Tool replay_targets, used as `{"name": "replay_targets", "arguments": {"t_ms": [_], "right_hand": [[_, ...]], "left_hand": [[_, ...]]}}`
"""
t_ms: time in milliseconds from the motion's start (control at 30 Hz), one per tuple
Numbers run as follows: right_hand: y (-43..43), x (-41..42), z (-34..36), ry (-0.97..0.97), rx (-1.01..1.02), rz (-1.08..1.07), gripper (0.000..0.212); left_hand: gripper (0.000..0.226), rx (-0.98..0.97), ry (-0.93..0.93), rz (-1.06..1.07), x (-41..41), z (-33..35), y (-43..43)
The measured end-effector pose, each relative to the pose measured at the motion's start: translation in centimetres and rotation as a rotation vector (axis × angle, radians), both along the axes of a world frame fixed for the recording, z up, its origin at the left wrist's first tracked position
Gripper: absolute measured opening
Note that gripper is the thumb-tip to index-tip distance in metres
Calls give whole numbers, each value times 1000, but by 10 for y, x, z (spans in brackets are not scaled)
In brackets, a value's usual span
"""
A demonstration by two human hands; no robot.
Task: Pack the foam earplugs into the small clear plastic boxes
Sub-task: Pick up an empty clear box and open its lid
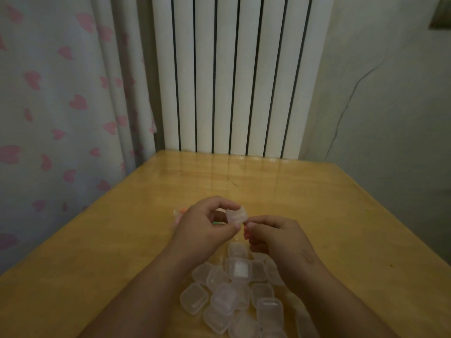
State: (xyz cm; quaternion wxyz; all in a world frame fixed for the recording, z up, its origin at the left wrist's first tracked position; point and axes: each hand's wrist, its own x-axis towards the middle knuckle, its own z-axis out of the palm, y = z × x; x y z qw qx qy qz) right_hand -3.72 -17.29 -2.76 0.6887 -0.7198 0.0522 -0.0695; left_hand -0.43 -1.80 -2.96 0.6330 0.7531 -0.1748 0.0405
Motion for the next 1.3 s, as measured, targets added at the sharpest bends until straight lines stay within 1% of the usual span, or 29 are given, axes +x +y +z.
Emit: {"name": "replay_targets", "arguments": {"t_ms": [33,100,300,433,500,600,733,900,967,1067,1167,1233,1300], "right_hand": [[0,0,0,6,47,5,12],[0,-1,0,5,68,14,11],[-1,-2,0,-33,-13,25,10],[0,-2,1,-32,7,22,12],[-1,-2,0,-17,-5,33,17],[-1,-2,0,2,-35,55,22],[-2,-3,0,-3,-86,48,20],[-2,-4,1,-24,-125,36,12],[0,-4,2,-21,-165,14,12],[0,-2,2,-14,-229,-57,12],[-3,-1,1,-19,-245,-108,16],[-4,-1,2,-10,-204,-108,15],[-4,-1,4,-4,-161,-98,13]], "left_hand": [[23,8,-8,7,0,0,-1],[22,40,-33,16,-1,1,-1],[26,97,-62,35,-3,1,-2],[25,96,-92,48,-3,2,-3],[26,87,-86,51,-3,1,-3],[26,97,-91,45,-2,-1,-4],[21,159,-120,58,-2,-3,-2],[21,222,-226,114,1,-7,-1],[20,246,-238,115,1,-8,-3],[13,287,-277,135,-2,-6,-7],[11,207,-270,148,-4,-1,-8],[6,80,-173,89,-4,3,-6],[23,-29,-90,64,-4,4,-4]]}}
